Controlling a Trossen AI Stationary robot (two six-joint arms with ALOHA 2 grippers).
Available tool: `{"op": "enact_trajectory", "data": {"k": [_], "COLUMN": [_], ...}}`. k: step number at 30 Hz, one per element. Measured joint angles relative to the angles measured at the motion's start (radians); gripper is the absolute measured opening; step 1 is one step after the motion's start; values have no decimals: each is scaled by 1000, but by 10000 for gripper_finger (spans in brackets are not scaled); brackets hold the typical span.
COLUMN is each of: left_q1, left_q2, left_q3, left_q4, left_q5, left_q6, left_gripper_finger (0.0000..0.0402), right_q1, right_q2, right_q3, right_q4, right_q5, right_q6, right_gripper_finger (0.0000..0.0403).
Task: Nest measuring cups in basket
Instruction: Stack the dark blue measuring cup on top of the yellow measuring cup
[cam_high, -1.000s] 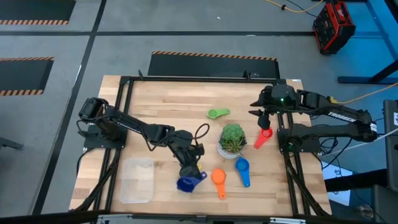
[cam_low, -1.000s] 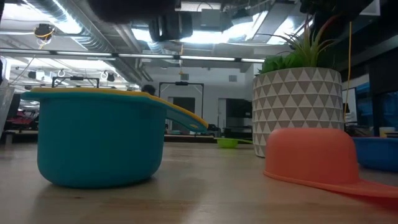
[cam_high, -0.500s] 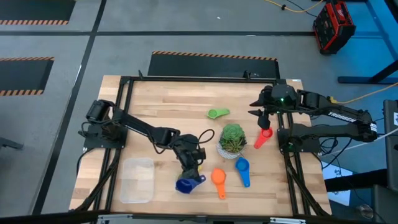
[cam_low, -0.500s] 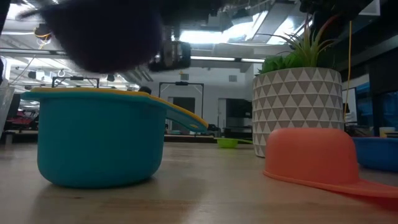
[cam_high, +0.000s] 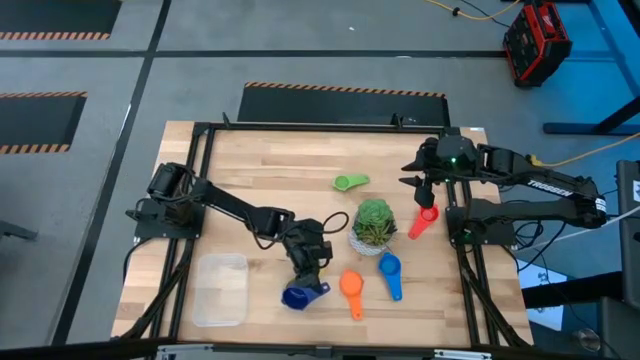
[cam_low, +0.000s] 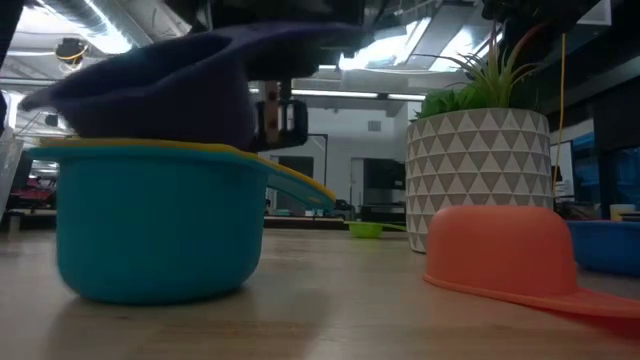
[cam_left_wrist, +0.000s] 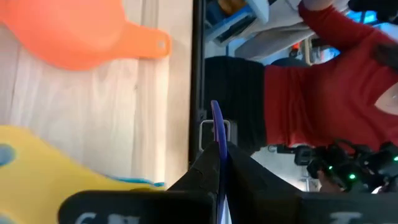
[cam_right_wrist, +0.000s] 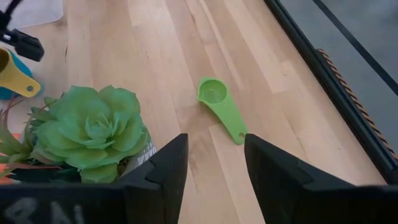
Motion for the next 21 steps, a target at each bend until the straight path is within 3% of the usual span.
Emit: {"op": "enact_trajectory", "data": {"k": [21], "left_q1": [10], "left_q2": [4], "left_q3": [1], "left_q4": [-5], "left_q5": [-15], "left_q6": [-26], "left_gripper_finger": [12], "right_q1": [0], "right_q2": [0], "right_q3": [0], "right_q4": [0], "right_q5": [0], "right_q6": [-4], "right_gripper_finger": [163]}}
